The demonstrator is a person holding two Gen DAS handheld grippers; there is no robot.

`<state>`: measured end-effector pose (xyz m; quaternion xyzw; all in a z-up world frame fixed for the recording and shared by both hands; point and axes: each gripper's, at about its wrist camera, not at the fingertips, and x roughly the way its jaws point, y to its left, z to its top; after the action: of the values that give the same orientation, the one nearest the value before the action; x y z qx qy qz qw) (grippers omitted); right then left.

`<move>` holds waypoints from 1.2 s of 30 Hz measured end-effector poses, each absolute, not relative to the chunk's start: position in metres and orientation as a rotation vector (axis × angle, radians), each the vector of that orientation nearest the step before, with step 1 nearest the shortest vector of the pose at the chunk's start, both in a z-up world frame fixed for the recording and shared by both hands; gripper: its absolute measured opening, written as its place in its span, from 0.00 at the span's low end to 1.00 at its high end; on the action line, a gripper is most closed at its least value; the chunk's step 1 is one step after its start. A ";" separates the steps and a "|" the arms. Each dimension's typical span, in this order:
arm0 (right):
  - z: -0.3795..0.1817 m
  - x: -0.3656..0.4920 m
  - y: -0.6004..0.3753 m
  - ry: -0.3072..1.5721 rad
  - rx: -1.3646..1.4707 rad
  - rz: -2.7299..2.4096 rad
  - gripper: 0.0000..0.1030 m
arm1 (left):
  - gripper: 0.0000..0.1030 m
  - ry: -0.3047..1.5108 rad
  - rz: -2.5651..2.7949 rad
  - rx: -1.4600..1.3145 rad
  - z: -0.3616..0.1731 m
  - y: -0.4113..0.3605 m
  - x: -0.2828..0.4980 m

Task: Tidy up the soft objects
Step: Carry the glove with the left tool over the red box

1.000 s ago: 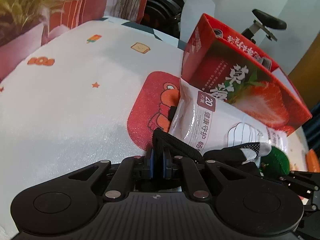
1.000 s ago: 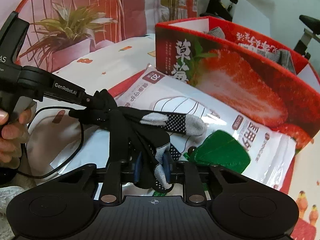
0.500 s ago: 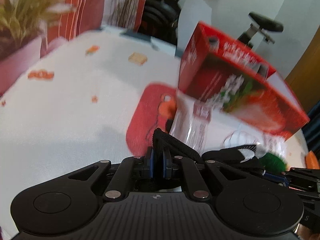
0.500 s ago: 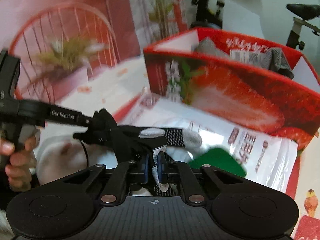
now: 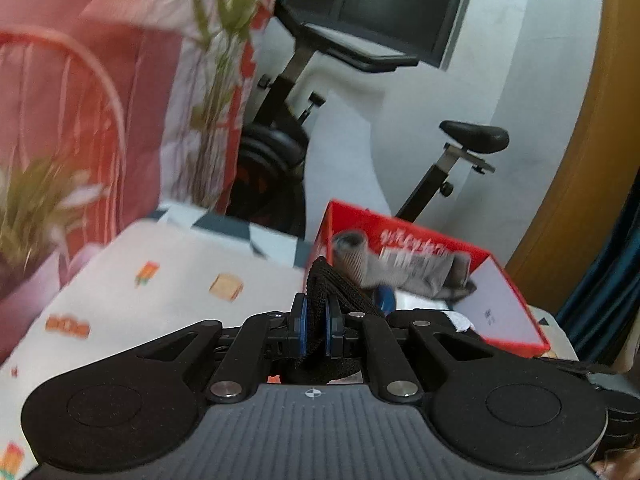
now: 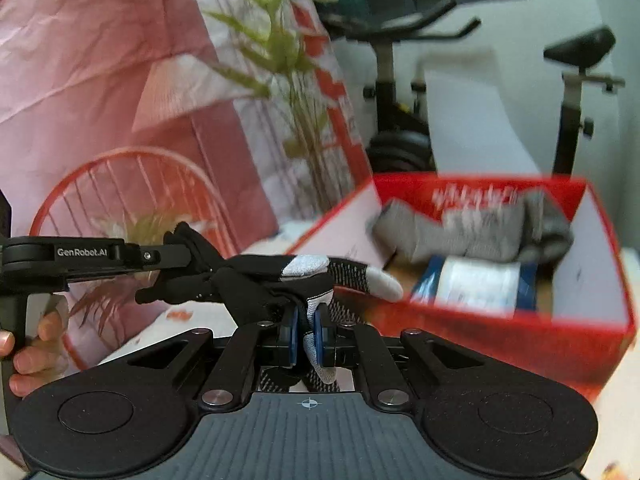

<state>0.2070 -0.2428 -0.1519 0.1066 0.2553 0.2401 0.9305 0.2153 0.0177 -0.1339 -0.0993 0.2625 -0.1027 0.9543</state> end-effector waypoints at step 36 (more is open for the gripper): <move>-0.187 0.305 -0.305 0.708 0.228 0.290 0.08 | 0.11 0.839 -0.336 -0.006 -0.184 -0.085 0.360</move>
<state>0.3051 -0.3054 -0.1866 0.1112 0.3447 0.1410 0.9214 0.3603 -0.0851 -0.1836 -0.0029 0.4051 -0.1624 0.8997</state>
